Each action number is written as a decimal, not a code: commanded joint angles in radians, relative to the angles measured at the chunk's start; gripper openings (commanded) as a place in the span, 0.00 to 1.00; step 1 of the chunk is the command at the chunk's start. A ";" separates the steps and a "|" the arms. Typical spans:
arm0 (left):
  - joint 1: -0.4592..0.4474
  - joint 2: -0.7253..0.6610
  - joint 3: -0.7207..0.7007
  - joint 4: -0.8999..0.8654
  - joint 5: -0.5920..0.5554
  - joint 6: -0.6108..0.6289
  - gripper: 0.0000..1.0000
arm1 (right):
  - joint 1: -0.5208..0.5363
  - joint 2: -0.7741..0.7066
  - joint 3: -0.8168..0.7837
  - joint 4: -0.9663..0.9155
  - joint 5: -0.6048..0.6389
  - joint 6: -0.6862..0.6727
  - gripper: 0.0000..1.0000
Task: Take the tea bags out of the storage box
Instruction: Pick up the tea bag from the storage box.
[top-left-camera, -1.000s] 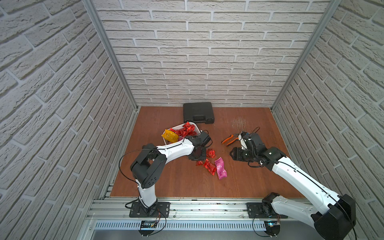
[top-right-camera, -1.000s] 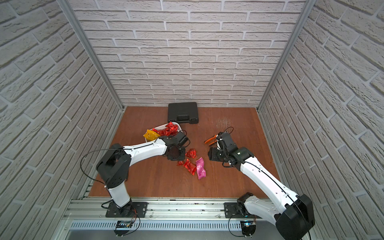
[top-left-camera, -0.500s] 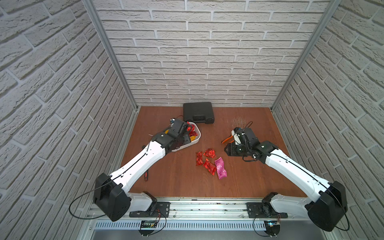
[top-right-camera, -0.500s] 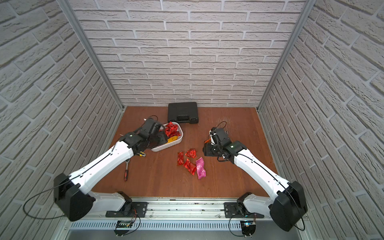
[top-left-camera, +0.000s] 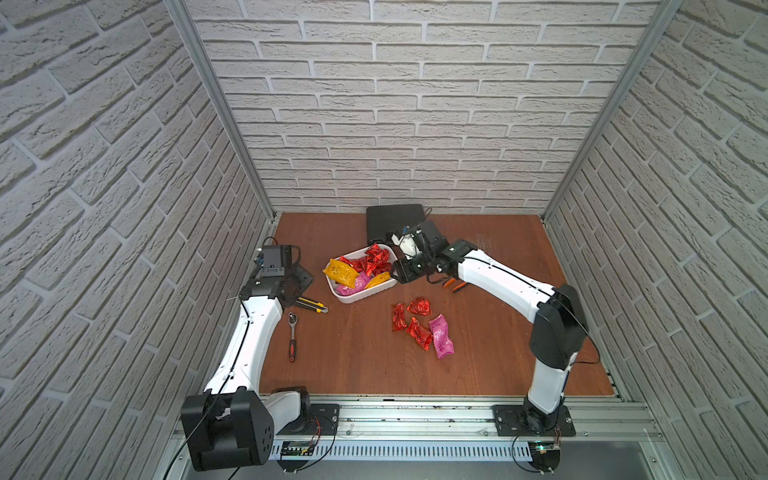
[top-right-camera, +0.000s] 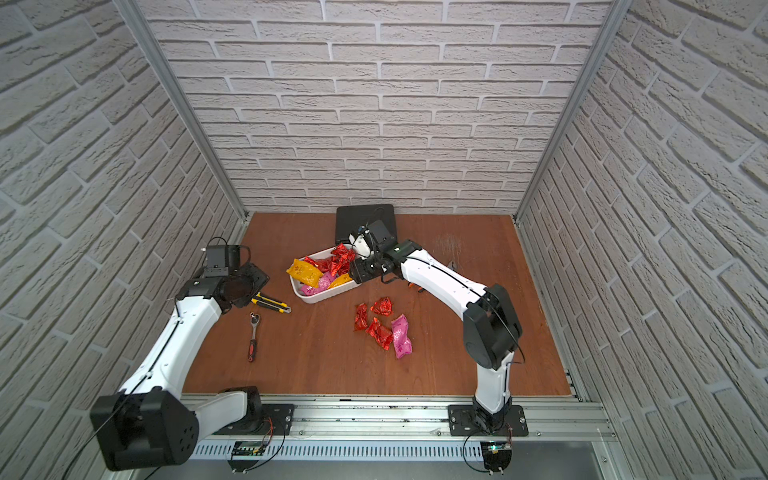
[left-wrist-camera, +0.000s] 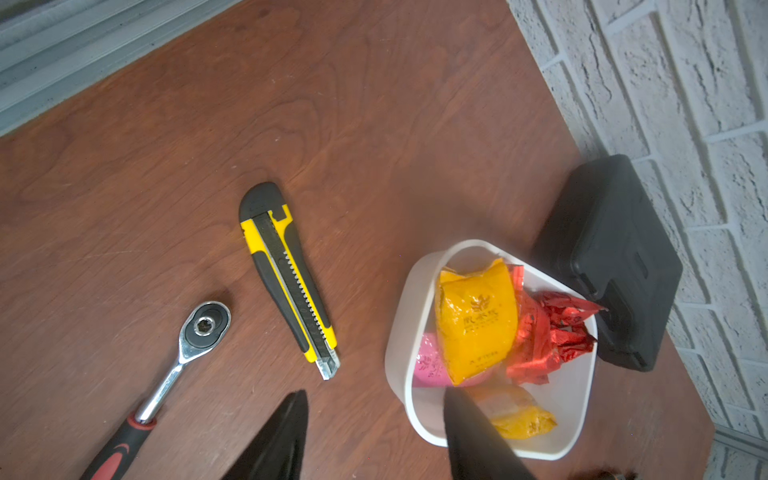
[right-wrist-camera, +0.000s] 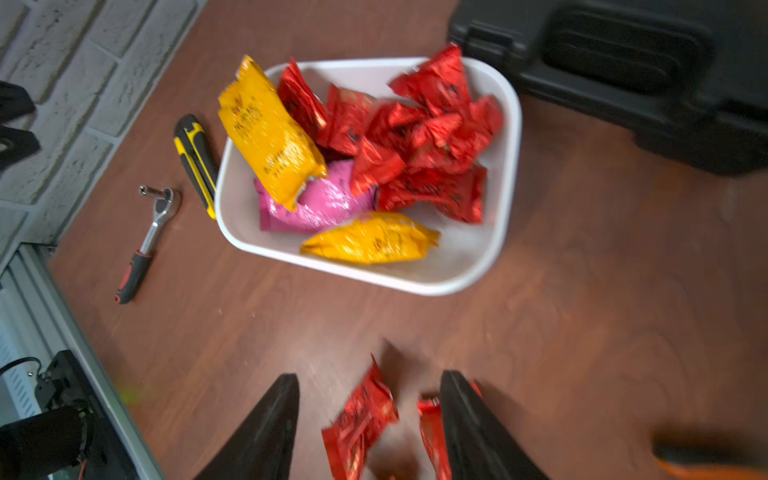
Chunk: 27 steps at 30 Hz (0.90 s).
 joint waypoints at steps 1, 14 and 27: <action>0.014 0.008 -0.030 0.075 0.060 0.025 0.58 | 0.013 0.126 0.153 -0.044 -0.114 -0.025 0.60; 0.000 0.037 -0.105 0.087 0.077 0.068 0.57 | 0.038 0.526 0.570 0.090 -0.221 0.122 0.62; -0.002 0.039 -0.104 0.084 0.100 0.105 0.57 | 0.063 0.639 0.613 0.215 -0.268 0.210 0.46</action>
